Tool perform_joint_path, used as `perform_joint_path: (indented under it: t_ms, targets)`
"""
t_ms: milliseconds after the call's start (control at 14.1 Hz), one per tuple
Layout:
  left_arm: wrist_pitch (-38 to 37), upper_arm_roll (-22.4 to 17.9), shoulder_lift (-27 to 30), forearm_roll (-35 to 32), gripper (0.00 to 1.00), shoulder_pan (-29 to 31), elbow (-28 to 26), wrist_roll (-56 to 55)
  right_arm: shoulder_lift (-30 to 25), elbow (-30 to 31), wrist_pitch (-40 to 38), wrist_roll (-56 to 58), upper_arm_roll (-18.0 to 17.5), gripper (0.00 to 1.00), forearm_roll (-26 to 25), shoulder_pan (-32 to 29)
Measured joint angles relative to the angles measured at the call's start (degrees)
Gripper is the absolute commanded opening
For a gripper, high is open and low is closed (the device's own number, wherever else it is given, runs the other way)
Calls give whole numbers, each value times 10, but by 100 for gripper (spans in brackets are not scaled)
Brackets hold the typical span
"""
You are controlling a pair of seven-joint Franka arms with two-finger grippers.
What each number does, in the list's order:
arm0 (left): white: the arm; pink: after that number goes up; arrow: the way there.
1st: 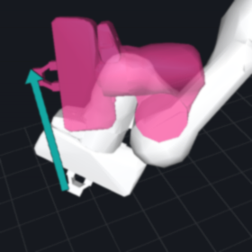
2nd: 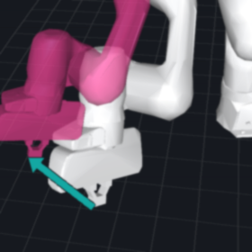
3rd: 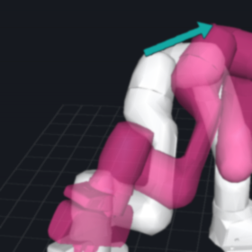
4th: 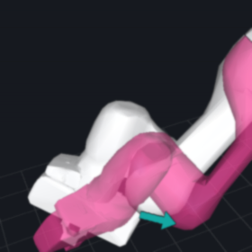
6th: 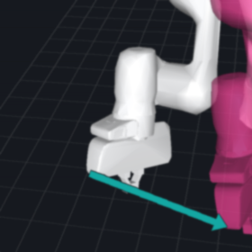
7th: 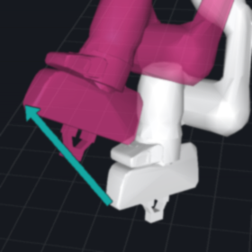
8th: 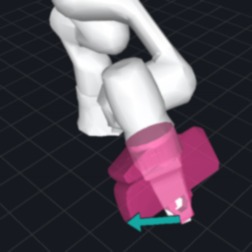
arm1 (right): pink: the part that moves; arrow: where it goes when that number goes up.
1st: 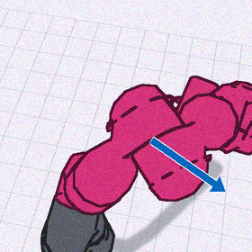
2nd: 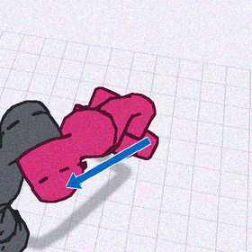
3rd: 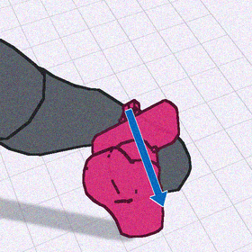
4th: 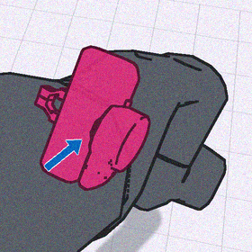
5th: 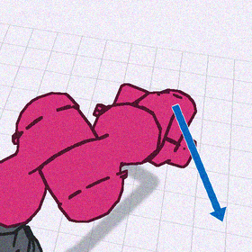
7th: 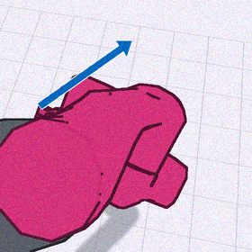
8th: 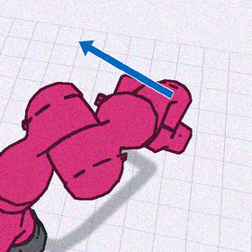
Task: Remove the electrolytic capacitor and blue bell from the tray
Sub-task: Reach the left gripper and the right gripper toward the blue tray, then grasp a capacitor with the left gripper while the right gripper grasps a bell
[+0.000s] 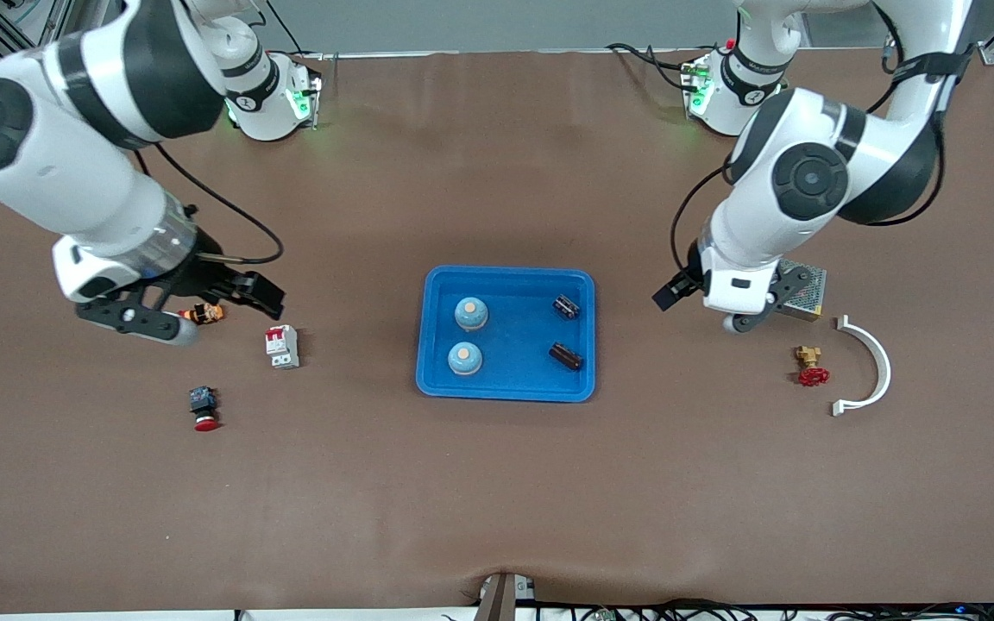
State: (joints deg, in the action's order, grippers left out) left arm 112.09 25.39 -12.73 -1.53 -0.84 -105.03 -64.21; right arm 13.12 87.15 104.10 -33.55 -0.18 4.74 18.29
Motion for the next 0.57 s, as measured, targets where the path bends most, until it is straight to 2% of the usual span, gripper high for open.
perform_joint_path:
  t_ms: [213, 567]
  targets:
    - [35, 0, -12, 0, 90, -17, -21, -55, 23, 0, 21, -43, 0, 100, 0, 35]
    - [90, 0, -59, 0, 82, -49, -27, -148, 54, -3, 45, -90, 0, 100, 0, 76]
